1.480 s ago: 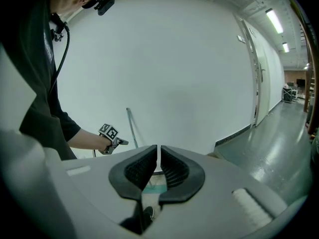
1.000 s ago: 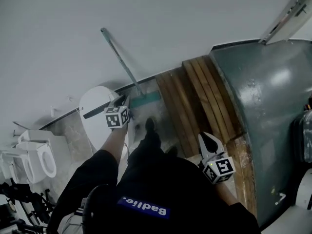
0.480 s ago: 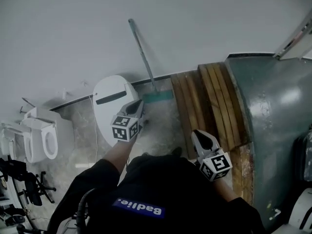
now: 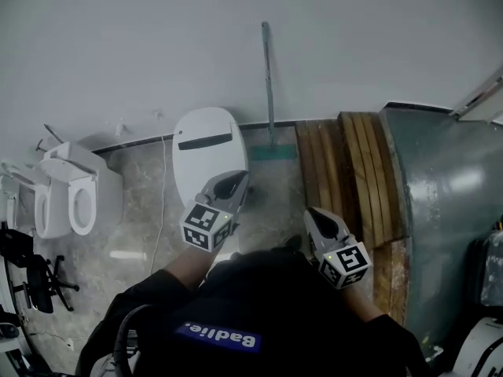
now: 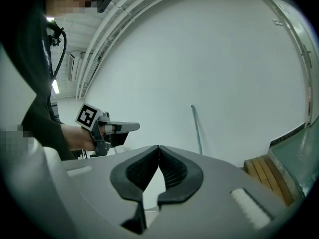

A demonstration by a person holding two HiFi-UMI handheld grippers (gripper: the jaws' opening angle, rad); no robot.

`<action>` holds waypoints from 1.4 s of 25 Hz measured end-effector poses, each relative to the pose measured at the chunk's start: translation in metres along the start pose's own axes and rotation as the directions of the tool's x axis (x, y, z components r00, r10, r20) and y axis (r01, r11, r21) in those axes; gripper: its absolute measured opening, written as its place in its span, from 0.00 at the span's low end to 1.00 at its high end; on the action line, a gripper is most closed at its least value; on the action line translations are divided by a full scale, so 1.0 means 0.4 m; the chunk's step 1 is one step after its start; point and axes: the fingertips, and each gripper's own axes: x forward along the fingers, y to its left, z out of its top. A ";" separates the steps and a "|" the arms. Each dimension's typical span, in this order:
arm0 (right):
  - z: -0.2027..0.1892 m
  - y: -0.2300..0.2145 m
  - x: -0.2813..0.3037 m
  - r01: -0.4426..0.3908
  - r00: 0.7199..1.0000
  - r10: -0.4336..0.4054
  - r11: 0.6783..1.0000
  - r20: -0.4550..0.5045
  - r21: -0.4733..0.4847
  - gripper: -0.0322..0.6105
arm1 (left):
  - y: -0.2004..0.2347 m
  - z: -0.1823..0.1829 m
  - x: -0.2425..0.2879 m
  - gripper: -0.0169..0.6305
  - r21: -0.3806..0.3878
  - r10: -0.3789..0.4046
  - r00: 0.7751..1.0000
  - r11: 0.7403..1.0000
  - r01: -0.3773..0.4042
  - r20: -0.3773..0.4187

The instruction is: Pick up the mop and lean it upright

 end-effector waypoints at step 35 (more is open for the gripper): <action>-0.010 0.104 -0.300 -0.084 0.993 0.090 0.993 0.080 -0.077 0.06 | -0.505 0.024 -0.203 0.06 0.071 -0.187 0.976 0.981 0.180 0.110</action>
